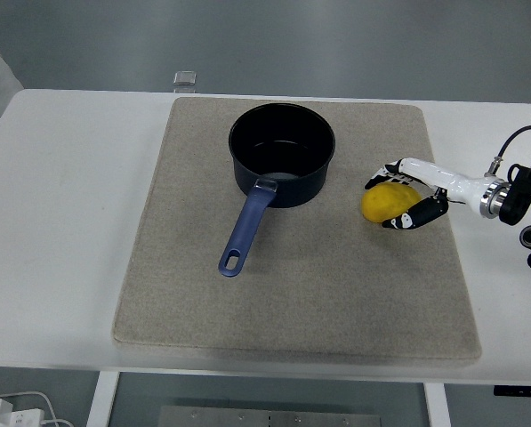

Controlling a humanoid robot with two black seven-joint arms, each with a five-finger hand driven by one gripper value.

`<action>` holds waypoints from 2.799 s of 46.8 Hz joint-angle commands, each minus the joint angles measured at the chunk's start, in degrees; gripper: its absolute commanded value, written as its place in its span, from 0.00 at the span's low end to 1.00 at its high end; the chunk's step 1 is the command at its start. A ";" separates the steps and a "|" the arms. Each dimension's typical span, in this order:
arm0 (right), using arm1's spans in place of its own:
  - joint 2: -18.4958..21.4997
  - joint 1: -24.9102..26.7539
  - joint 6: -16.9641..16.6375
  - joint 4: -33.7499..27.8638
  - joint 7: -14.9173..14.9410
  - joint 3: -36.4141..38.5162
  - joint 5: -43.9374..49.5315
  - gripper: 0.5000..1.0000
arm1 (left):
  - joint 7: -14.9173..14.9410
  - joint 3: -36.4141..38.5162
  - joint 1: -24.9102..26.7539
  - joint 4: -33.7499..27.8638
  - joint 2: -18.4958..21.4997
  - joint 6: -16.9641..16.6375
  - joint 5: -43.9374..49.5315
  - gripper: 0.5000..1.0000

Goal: Put the potato in the blue pot

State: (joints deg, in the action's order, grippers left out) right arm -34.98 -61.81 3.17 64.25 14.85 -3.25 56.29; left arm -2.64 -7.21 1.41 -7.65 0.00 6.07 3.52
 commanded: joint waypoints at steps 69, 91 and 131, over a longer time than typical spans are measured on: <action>9.13 -22.83 -7.47 -4.03 -3.07 -0.36 -12.00 0.00 | 0.00 0.00 0.00 0.00 0.00 0.00 0.00 1.00; 24.17 -22.66 -7.83 -17.05 -3.43 -3.08 -13.40 0.00 | 0.00 0.00 0.00 0.00 0.00 0.00 0.00 1.00; 33.14 -14.66 -7.39 -28.56 -3.34 -4.31 -13.40 0.90 | 0.00 0.00 0.00 0.00 0.00 0.00 0.00 1.00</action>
State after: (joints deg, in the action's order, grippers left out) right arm -1.86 -76.56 -4.24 35.67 11.52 -7.50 42.83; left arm -2.64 -7.21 1.41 -7.65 0.00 6.07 3.52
